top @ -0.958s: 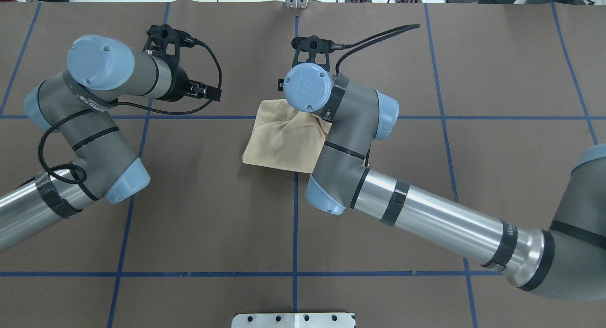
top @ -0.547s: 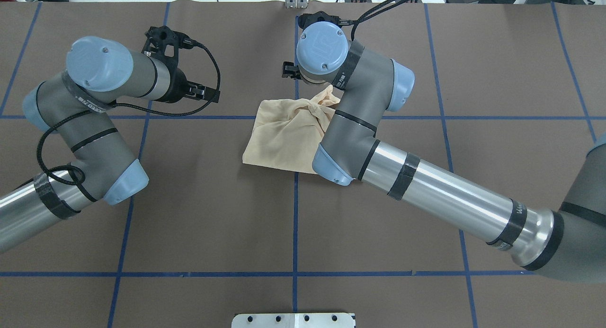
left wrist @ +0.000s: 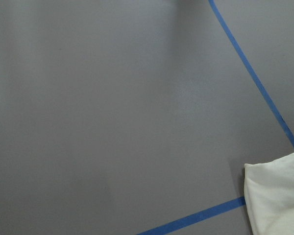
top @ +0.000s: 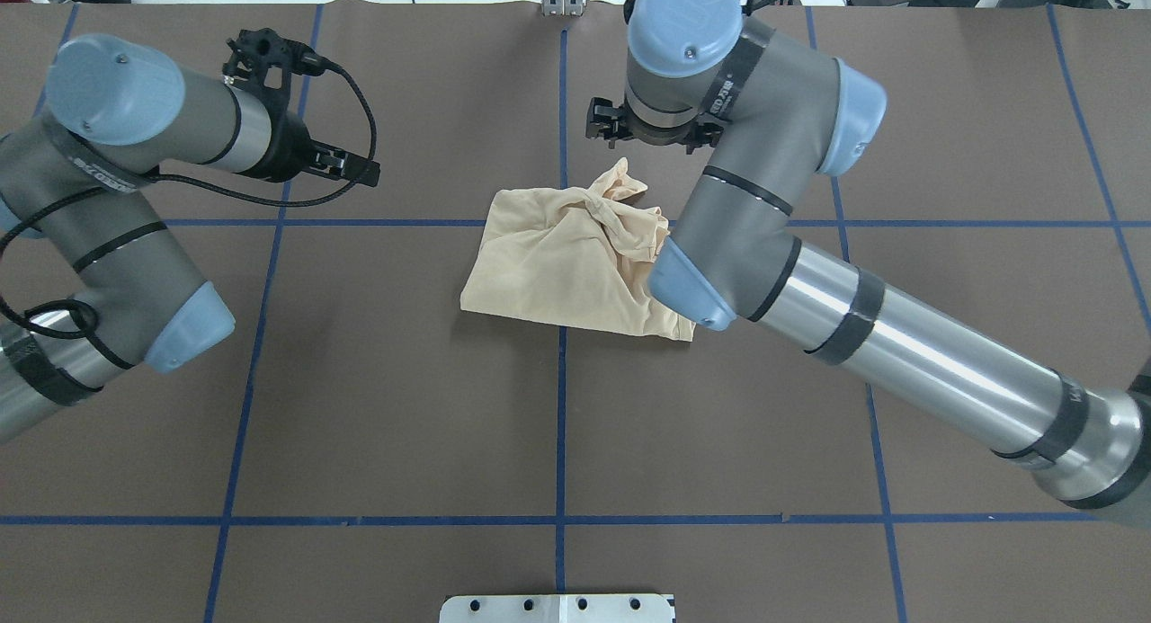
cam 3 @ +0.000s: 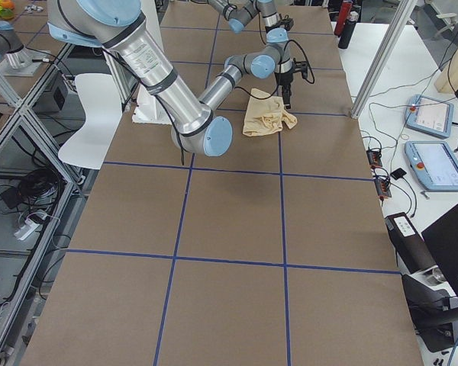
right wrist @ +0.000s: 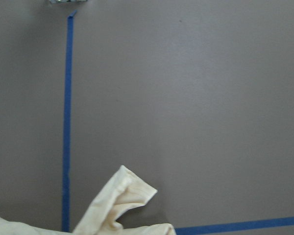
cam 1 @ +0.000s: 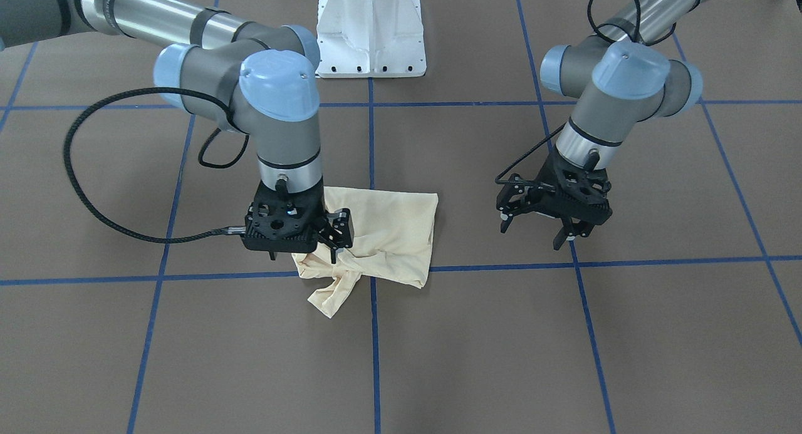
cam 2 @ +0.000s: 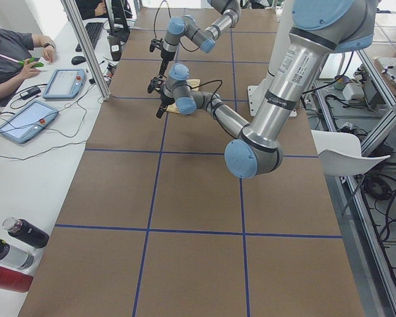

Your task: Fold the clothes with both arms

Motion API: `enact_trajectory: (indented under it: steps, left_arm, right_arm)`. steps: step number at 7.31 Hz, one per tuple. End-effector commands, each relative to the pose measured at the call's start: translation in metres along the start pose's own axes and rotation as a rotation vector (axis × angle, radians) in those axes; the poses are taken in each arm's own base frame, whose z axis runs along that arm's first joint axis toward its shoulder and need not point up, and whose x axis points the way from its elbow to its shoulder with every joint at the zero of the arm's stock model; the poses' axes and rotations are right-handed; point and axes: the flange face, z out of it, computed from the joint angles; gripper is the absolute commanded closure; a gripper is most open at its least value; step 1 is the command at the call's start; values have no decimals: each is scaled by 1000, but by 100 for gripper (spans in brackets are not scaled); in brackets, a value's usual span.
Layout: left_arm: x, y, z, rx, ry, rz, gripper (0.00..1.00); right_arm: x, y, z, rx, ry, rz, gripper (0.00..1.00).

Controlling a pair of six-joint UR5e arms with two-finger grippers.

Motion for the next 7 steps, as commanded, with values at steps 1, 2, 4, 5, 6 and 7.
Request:
enact_trajectory:
  steps: [1, 2, 4, 5, 6, 7]
  left_arm:
    - [-63, -5, -66, -32, -111, 120, 0]
    - [-106, -2, -99, -38, -172, 178, 0]
    - [-237, 20, -168, -81, -183, 173, 0]
    - [-276, 33, -187, -84, -197, 101, 0]
    - [-319, 65, -200, -104, -240, 28, 0]
    - [-340, 82, -213, -110, -256, 16, 0]
  right_arm:
    - [114, -12, -26, -45, 7, -88, 0]
    - [169, -12, -34, -63, 9, -136, 0]
    - [302, -12, -50, -124, 12, -176, 0]
    - [377, -4, -49, -174, 16, -196, 0]
    - [456, 1, -58, -207, 4, -240, 0]
    - [544, 19, -67, -225, 29, -290, 0]
